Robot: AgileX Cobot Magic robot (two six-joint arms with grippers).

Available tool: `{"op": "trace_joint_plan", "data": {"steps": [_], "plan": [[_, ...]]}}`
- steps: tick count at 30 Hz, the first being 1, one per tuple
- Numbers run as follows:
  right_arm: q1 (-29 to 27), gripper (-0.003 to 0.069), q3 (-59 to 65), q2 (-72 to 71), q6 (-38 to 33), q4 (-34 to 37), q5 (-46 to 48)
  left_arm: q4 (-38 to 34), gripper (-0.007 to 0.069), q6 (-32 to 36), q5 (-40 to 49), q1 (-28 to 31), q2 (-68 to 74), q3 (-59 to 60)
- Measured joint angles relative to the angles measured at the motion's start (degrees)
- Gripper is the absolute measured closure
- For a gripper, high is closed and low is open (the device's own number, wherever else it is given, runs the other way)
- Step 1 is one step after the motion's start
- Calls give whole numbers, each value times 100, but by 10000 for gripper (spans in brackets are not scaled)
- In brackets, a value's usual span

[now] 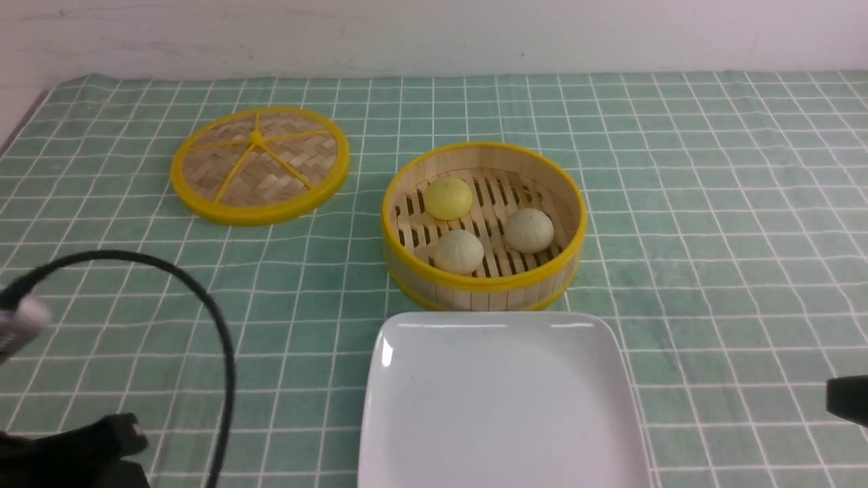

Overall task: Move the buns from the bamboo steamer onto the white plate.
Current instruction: 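Reach toward a bun in the bamboo steamer with the right gripper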

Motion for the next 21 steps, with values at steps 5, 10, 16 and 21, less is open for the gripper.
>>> {"op": "trace_joint_plan", "data": {"steps": [5,10,16,21], "plan": [[597,663,-638,1738,-1849,1816,377,-707,623,1073,187,0,1261,-320],[1806,658,-1795,3364,-1846,1667,850,-1497,620,2231,163,0,1828,-473],[2733,650,-3827,4916,49,-451,965,-1892,605,2809,158,0,1883,-484],[2854,614,-5346,5765,1749,-2132,687,-1892,598,2830,158,0,1883,-484]]}}
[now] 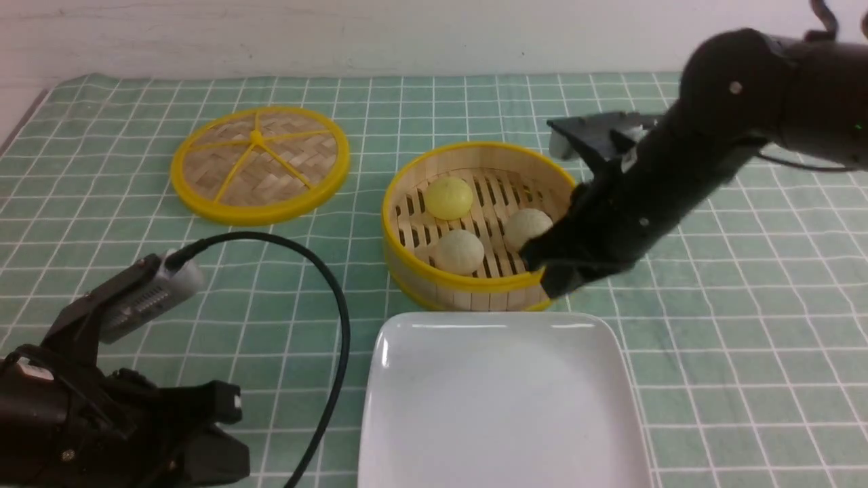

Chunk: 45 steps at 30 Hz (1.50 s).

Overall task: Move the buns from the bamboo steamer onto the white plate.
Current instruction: 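Reach toward a bun in the bamboo steamer with the right gripper, then move the steamed bun from the bamboo steamer onto the white plate with the right gripper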

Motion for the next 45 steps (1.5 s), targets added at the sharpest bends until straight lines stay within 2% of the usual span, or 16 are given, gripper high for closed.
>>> {"op": "trace_joint_plan", "data": {"steps": [3,6,7,11,13,15,18,20,22,26,31,33,36,39,42,45], "plan": [[0,561,-639,434,664,-645,-196,0,593,13,0,0,0,0],[0,501,-1003,776,981,-1079,-423,0,591,68,0,0,0,0],[0,456,-1138,962,1154,-1267,-579,6,589,95,0,0,0,0],[0,327,-1244,1420,1542,-1571,-1035,12,582,111,0,0,0,0],[0,295,-1244,1590,1573,-1583,-1090,17,580,111,-13,0,0,0],[0,302,-1244,1703,1583,-1554,-1070,23,577,111,-35,0,0,0],[0,379,-1250,1726,1555,-1527,-1034,22,573,113,-38,0,0,0],[0,535,-1249,1609,1543,-1520,-899,28,571,113,-38,0,0,0],[0,627,-1249,1468,1543,-1516,-807,70,570,113,-63,0,0,0],[11,634,-1249,952,1538,-1471,-389,204,567,113,-120,0,0,0],[91,634,-1216,62,1263,-1421,576,282,561,113,-125,0,0,0],[232,634,-931,-504,1119,-1294,972,282,557,113,-133,0,0,0],[488,634,-365,-891,1069,-1182,1054,282,556,113,-140,0,0,0],[666,634,172,-1020,1115,-1098,906,282,555,113,-144,0,0,0],[923,634,1363,-984,1240,-1020,-120,282,555,113,-144,0,0,0],[988,630,2018,-801,1261,-1020,-1049,301,555,113,-146,0,0,0]]}}
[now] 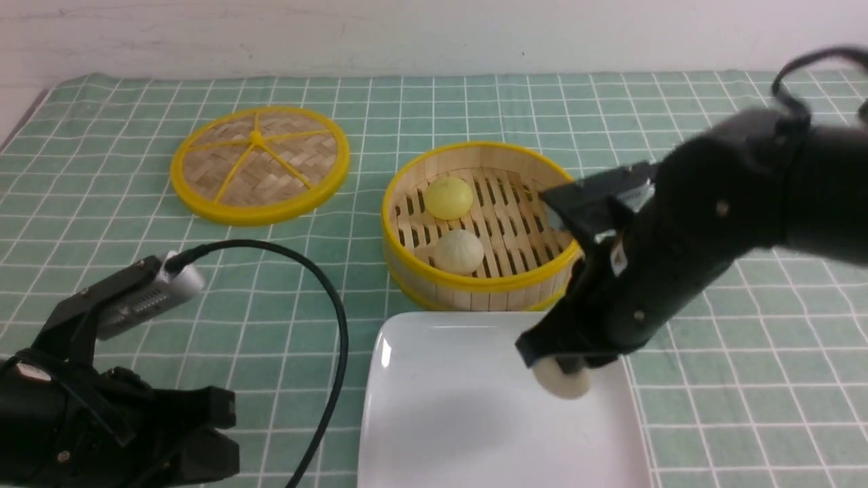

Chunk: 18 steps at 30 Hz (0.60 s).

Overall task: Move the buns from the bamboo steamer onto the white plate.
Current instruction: 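Move the steamed bun from the bamboo steamer onto the white plate with the right gripper, then reach into the bamboo steamer and grasp a bun with the left gripper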

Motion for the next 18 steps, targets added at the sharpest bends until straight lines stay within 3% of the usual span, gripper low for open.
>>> {"op": "trace_joint_plan", "data": {"steps": [5,10,11,13,16,18], "plan": [[0,567,287,298,2,-5,-582,91,550,0,-19,0,0,0],[0,380,219,298,-17,-26,-525,117,546,0,-90,0,0,0],[0,312,140,257,-23,-55,-389,117,545,0,-105,0,0,0],[0,262,-16,131,-23,-175,-147,117,545,0,-119,0,0,0],[6,253,-230,-159,-23,-432,213,117,539,-103,-238,0,0,0],[9,309,-346,-530,-23,-782,577,117,533,-312,-368,0,0,-11]]}}
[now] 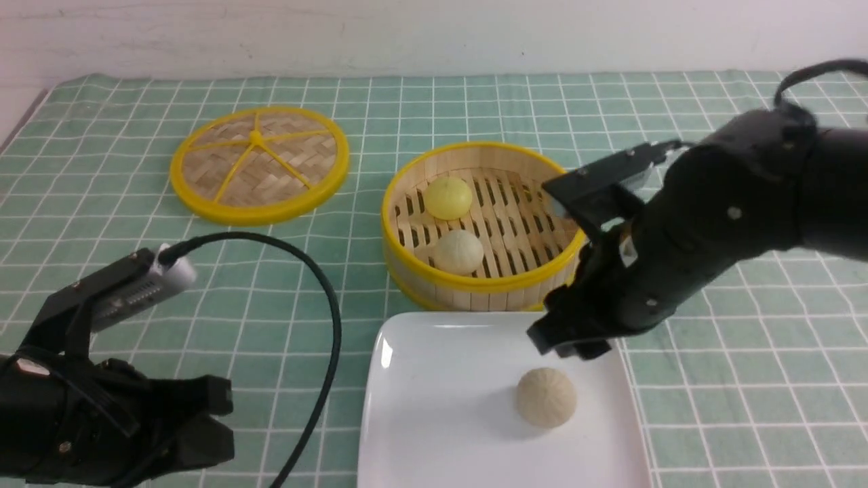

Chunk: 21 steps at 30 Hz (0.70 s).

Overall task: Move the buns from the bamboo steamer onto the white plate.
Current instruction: 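Reach into the bamboo steamer and grasp a bun with the left gripper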

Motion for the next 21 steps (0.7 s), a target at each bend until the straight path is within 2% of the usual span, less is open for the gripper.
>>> {"op": "trace_joint_plan", "data": {"steps": [4,5,8,13,21], "plan": [[0,496,-18,-833,11,-733,960,34,517,-238,131,0,34,-348],[0,570,10,-1079,76,-895,1237,34,515,-302,221,0,76,-517],[0,664,224,-1827,353,-1224,1871,34,503,-516,417,0,290,-1050],[0,673,1039,-3135,800,-1366,2198,74,448,-685,695,-158,929,-2135],[8,671,2679,-4870,874,-1863,1517,415,328,-900,893,-1420,2786,-3976]]}}
